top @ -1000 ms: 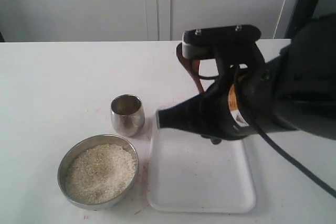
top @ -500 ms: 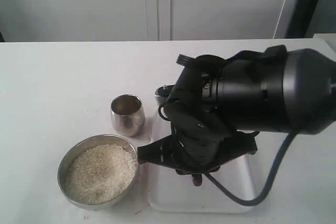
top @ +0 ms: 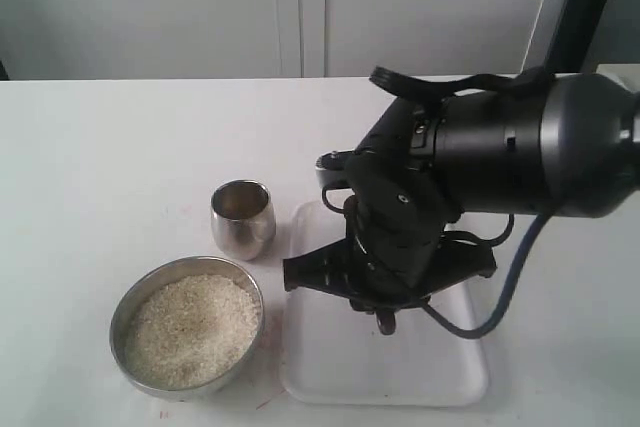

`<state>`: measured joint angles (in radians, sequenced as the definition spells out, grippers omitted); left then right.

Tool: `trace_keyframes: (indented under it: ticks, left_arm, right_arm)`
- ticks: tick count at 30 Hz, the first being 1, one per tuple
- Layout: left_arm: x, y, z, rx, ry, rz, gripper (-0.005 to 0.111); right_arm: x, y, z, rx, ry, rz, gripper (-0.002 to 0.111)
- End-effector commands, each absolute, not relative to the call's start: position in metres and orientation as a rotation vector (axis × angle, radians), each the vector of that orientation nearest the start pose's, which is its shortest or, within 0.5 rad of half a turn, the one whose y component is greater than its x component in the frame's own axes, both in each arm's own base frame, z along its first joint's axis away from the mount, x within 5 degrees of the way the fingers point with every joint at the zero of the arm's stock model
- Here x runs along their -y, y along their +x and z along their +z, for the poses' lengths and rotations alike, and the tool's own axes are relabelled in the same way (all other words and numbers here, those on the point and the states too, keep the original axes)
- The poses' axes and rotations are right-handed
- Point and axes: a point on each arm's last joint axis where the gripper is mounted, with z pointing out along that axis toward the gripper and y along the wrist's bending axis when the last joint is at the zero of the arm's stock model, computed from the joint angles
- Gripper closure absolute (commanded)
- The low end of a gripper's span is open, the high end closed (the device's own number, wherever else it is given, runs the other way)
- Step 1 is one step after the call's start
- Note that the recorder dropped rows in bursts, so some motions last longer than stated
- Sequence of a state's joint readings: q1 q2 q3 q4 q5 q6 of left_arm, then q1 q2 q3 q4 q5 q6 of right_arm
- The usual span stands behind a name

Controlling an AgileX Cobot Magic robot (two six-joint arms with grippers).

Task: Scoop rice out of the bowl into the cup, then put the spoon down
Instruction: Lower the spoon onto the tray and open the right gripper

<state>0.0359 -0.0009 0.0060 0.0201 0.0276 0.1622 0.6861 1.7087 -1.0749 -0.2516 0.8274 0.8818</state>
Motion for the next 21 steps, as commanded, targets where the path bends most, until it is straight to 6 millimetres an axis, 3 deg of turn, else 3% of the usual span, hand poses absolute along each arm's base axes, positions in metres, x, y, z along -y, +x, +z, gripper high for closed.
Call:
trace_keyframes:
  ticks: [1, 5, 15, 21]
  left_arm:
    - [-0.002, 0.056, 0.211, -1.504, 0.103, 0.163, 0.092]
    - [-0.002, 0.056, 0.211, -1.504, 0.103, 0.163, 0.092]
    - [-0.002, 0.056, 0.211, -1.504, 0.103, 0.163, 0.092]
    - [-0.002, 0.056, 0.211, -1.504, 0.103, 0.163, 0.092]
  right_arm:
    - [-0.191, 0.26, 0.191, -2.918, 0.077, -0.023, 0.108]
    - [-0.194, 0.258, 0.18, -2.973, 0.1, -0.004, 0.108]
    - [-0.199, 0.265, 0.179, -2.915, 0.095, 0.069, 0.108]
    - [-0.19, 0.269, 0.177, -2.942, 0.221, 0.066, 0.108]
